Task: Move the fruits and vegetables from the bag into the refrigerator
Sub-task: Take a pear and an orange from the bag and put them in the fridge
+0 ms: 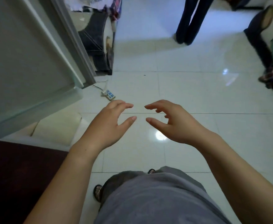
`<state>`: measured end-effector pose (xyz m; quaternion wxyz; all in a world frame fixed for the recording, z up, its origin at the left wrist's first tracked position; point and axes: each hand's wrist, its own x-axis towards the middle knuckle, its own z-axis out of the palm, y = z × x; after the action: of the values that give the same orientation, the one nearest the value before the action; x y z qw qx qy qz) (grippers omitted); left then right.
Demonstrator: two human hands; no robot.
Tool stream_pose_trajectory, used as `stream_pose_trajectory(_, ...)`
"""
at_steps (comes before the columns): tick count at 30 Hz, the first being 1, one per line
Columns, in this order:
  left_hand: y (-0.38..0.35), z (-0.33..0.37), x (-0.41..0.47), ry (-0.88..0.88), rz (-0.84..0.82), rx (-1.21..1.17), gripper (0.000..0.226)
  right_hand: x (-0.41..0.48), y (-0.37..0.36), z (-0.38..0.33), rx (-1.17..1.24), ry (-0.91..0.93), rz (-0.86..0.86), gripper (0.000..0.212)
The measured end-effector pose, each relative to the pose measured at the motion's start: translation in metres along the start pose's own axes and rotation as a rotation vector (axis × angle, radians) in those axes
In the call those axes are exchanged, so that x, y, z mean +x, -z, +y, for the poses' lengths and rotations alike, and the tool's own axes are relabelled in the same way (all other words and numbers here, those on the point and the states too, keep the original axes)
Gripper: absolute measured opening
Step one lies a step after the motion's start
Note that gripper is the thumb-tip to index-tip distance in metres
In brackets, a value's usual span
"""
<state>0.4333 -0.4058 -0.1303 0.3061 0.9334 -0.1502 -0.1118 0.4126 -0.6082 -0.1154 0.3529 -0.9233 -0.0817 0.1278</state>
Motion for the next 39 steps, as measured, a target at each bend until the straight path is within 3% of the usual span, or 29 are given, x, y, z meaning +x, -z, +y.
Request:
stream_pose_trajectory(5,-0.003,0.018,0.048,0.05,0.007,0.012,0.041,0.04,0.033,0.031,0.036,0.031,-0.048,0.038)
stream_pose_trajectory(13,-0.001,-0.018,0.141,0.166,0.048,-0.017,0.04,0.16,0.058,0.057,0.027,0.102,-0.151,0.038)
stream_pose_trajectory(19,0.025,-0.028,0.27,0.126,-0.04,-0.005,0.044,0.264,0.116,0.07,-0.059,0.072,-0.105,0.038)
stream_pose_trajectory(25,0.069,-0.041,0.343,0.158,0.022,0.038,0.045,0.36,0.14,0.062,-0.071,0.118,-0.079,0.038)
stream_pose_trajectory(28,0.085,-0.066,0.349,0.256,0.038,0.017,0.047,0.41,0.131,0.048,-0.079,0.219,-0.169,0.038)
stream_pose_trajectory(39,0.138,-0.134,0.402,0.734,0.376,-0.023,0.044,0.624,0.101,-0.013,-0.206,0.683,-0.588,0.041)
